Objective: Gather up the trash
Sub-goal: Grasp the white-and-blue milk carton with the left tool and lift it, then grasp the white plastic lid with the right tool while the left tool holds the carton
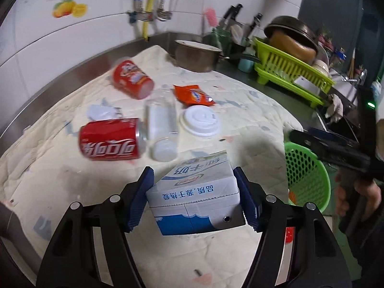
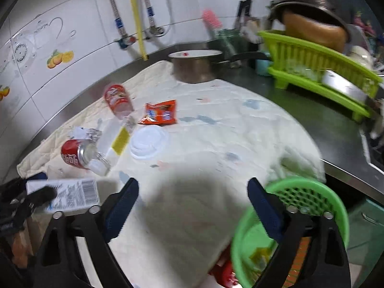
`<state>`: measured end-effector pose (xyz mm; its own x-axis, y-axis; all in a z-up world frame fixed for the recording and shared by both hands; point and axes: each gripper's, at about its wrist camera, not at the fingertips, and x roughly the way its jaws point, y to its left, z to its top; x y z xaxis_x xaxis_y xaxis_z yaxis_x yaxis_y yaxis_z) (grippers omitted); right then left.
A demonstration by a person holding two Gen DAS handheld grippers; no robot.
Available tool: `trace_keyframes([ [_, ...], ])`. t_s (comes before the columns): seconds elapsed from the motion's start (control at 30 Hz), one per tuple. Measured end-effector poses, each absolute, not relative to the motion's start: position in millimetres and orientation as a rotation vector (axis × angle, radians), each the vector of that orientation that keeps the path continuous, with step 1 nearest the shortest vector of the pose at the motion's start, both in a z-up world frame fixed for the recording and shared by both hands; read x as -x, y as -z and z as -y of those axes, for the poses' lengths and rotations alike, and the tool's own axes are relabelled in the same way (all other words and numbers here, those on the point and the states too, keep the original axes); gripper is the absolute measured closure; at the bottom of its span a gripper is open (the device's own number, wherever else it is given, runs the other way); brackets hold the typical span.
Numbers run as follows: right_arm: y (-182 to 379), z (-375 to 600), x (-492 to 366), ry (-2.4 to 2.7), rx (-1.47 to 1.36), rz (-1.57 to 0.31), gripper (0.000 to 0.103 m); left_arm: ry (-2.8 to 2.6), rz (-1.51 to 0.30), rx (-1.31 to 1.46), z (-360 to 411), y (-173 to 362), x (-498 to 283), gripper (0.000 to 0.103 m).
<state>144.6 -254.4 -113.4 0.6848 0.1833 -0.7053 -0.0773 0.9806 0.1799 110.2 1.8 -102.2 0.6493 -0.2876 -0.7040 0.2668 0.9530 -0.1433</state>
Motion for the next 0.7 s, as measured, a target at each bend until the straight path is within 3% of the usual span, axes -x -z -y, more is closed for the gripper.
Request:
trace_keyframes([
  [0.4, 157.8, 212.2, -247.4, -0.257, -0.275, -0.940, 0.048, 0.287, -0.782, 0.065, -27.6, 98.0, -96.0, 0.037],
  [0.7, 190.2, 205.5, -290.3, -0.219, -0.419, -1.036, 0.050, 0.286, -0.783, 0.082, -33.8, 99.5, -98.2, 0.037],
])
